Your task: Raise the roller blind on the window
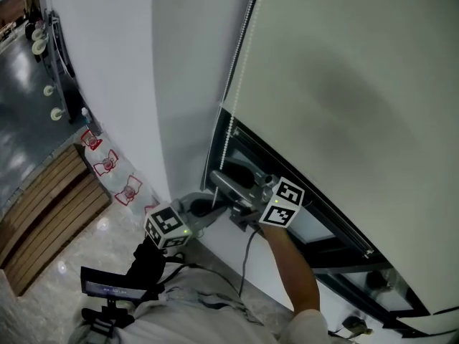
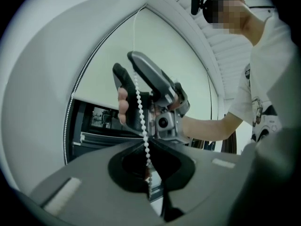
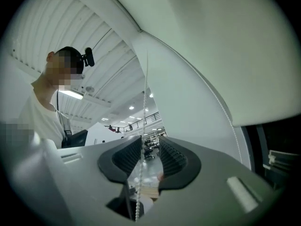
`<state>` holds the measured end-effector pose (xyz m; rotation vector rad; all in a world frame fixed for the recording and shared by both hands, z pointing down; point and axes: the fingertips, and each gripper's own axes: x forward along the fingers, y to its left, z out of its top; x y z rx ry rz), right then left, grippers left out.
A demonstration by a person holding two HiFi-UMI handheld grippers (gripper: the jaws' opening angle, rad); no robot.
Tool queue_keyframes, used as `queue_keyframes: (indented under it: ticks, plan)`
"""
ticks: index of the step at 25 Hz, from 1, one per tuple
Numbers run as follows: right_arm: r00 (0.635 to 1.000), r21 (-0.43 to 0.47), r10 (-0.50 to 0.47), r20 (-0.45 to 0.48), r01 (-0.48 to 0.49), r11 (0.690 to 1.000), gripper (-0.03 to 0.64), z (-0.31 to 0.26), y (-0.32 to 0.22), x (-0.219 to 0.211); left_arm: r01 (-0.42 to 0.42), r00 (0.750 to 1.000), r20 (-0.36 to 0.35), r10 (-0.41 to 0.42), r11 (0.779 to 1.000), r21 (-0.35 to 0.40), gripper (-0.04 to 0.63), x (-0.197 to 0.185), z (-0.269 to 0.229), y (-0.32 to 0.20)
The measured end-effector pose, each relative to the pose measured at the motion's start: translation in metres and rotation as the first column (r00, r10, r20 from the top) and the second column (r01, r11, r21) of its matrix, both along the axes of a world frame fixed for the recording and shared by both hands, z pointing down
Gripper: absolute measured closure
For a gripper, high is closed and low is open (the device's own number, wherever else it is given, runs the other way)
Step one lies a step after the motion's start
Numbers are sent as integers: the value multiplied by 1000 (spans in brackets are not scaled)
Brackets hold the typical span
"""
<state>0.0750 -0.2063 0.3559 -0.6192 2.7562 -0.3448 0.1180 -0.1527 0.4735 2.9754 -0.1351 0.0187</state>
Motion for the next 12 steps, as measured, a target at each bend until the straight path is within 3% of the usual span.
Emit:
queue_keyframes:
  ticks: [5, 12]
  plan:
    - [998, 123, -23, 54, 16, 992, 497, -75, -10, 4, -12, 1000, -2, 12, 1000, -3, 597, 4, 1, 3]
    - [996, 308, -57, 74, 32, 951, 497, -181, -26, 3, -16, 1000, 2, 16, 1000, -5, 597, 6, 6, 4]
